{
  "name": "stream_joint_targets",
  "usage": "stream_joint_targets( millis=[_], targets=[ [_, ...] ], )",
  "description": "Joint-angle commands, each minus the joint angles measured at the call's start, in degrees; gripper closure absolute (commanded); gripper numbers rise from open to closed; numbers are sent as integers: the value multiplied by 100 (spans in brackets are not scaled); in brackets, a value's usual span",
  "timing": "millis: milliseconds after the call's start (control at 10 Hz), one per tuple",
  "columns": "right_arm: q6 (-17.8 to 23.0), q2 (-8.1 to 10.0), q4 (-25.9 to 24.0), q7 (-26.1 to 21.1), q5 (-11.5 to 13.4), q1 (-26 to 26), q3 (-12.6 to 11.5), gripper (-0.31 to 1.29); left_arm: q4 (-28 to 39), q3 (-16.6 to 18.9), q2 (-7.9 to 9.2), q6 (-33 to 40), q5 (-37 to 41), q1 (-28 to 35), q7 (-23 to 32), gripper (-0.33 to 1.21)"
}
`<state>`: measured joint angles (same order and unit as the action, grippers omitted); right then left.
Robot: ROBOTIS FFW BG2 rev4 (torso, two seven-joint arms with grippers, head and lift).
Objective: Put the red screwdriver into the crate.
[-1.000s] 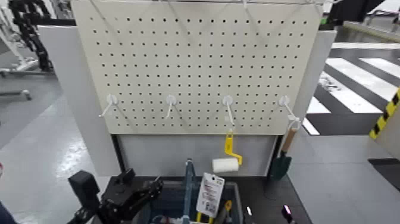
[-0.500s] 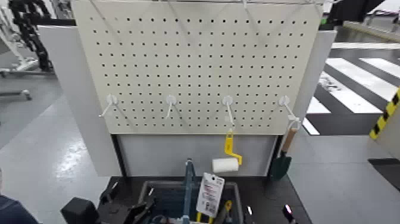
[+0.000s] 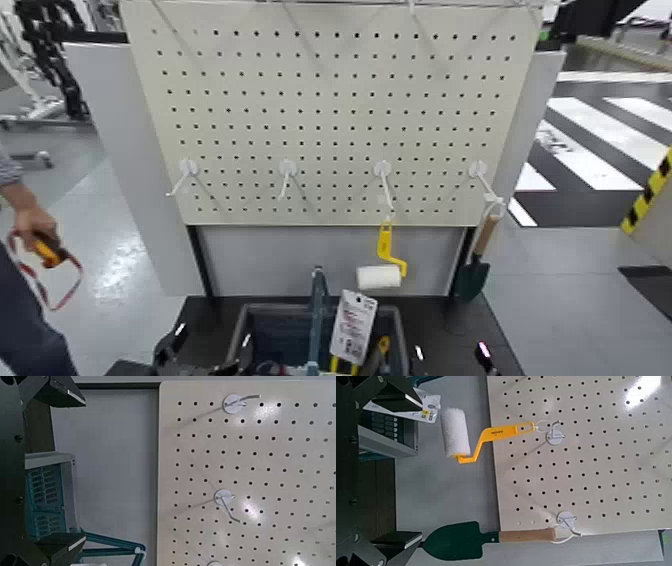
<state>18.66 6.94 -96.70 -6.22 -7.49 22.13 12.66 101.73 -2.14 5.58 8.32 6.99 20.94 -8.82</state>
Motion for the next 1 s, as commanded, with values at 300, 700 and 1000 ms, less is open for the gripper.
stream_joint_targets(
  millis=[300,700,1000],
  targets=[
    [-64,-9,-25,-28,37,19,-18,16,-4,-14,-13,548,-251,341,663,11],
    [-125,-9,-60,-28,81,19,-26,16,-31,-58,-21,777,-234,438,961,11],
    [-178,-9,-86,-28,99,19,-26,16,-39,-58,-13,768,-207,438,961,11]
  ],
)
